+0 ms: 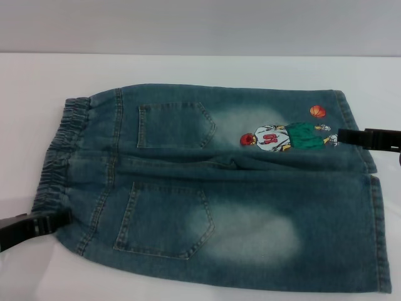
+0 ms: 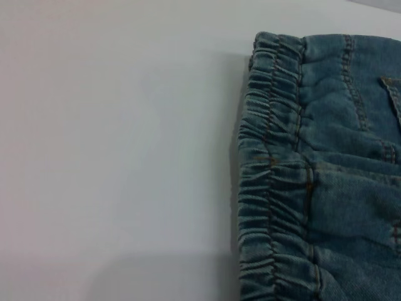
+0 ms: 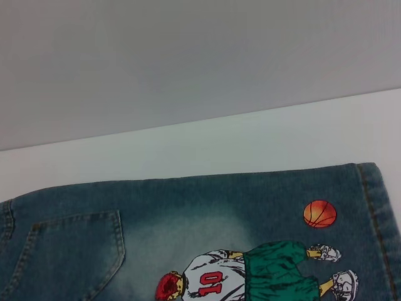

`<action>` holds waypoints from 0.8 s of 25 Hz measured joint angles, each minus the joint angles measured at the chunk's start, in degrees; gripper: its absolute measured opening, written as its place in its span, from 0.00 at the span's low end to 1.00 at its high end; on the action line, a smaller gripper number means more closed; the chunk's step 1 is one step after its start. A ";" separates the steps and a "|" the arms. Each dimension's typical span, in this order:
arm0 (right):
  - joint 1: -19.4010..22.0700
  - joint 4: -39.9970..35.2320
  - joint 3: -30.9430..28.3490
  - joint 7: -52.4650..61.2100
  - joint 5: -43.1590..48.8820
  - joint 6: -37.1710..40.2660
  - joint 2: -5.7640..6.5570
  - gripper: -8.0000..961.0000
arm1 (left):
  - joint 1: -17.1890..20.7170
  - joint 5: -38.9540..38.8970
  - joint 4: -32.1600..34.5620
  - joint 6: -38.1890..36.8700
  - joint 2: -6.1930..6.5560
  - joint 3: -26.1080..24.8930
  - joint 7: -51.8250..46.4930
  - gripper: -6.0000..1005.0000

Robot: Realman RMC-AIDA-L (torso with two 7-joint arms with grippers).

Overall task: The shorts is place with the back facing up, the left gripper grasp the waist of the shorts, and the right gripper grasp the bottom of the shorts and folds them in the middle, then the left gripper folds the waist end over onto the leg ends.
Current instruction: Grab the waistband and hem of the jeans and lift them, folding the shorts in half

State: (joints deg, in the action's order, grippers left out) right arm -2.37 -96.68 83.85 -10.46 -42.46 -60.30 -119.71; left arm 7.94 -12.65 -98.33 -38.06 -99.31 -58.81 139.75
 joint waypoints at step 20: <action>-0.42 0.00 -0.01 -0.13 0.00 -0.65 0.09 0.54 | 0.27 1.72 -1.69 0.26 -0.24 0.19 0.06 0.67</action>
State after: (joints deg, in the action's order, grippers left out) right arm -2.80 -96.68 83.85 -10.59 -42.46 -60.95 -119.61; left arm 8.21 -10.93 -100.02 -37.79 -99.55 -58.62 139.80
